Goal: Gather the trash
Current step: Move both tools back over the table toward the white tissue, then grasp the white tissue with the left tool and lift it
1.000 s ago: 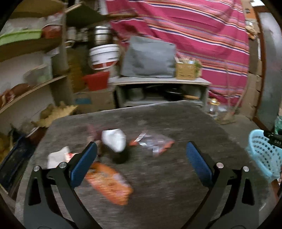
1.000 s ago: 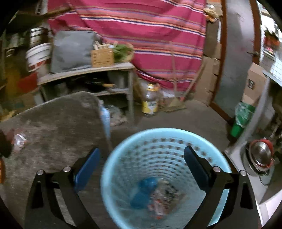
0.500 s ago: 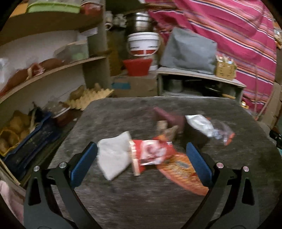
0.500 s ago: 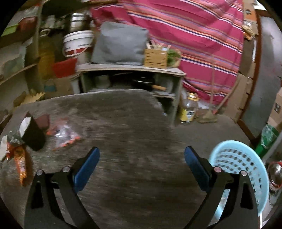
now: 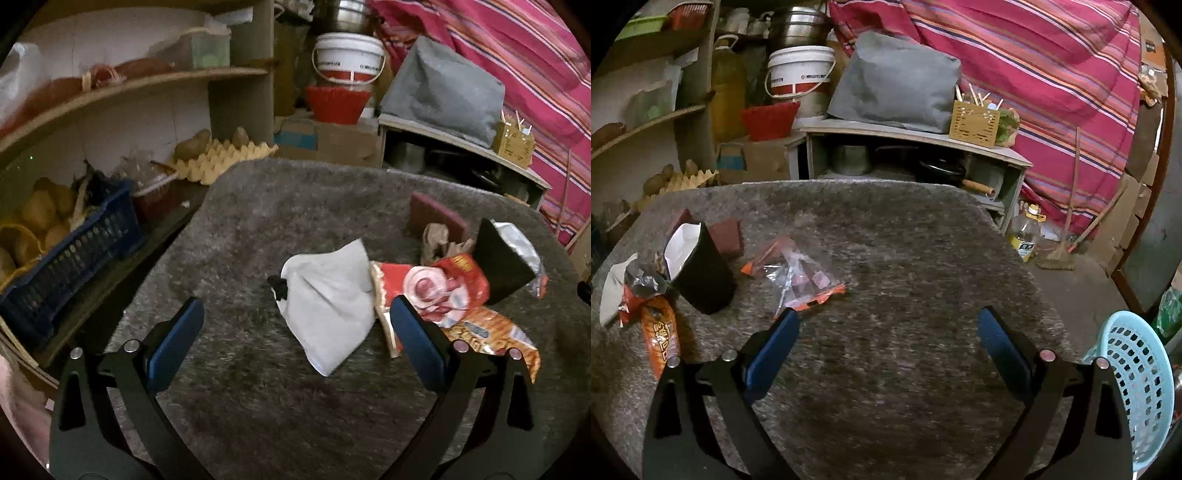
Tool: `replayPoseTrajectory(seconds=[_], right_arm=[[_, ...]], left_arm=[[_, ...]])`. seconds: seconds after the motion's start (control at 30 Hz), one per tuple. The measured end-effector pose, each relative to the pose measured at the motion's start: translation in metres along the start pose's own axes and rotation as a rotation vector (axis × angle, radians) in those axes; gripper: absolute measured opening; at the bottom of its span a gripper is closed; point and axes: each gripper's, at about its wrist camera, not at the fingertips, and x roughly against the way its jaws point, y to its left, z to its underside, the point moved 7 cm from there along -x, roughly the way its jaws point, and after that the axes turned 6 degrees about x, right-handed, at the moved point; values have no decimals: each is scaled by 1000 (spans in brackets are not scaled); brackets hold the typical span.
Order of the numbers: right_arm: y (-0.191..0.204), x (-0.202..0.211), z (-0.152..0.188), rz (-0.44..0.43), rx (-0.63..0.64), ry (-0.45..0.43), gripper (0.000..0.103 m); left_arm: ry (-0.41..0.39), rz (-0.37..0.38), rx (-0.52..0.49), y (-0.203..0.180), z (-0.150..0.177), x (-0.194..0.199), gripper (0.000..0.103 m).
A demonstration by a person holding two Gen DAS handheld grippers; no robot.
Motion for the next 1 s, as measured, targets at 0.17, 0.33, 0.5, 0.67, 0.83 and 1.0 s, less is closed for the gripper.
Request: replayPoseTrajectory(seconds=[0.17, 0.33, 0.5, 0.67, 0.83, 1.0], right_arm=[[1, -13, 3, -17, -17, 31, 95], [7, -18, 1, -33, -20, 36, 95], [27, -15, -1, -69, 15, 28, 95], [49, 1, -6, -116, 48, -10, 95], [79, 13, -6, -174, 86, -26, 95], [110, 21, -2, -230, 101, -28, 95]], left_arm=[[86, 10, -15, -5, 8, -34, 96], [188, 53, -14, -9, 15, -61, 63], [169, 83, -19, -9, 13, -55, 29], [101, 46, -43, 2, 5, -27, 23], [15, 13, -37, 21, -2, 9, 23], [-41, -14, -28, 39, -5, 40, 23]])
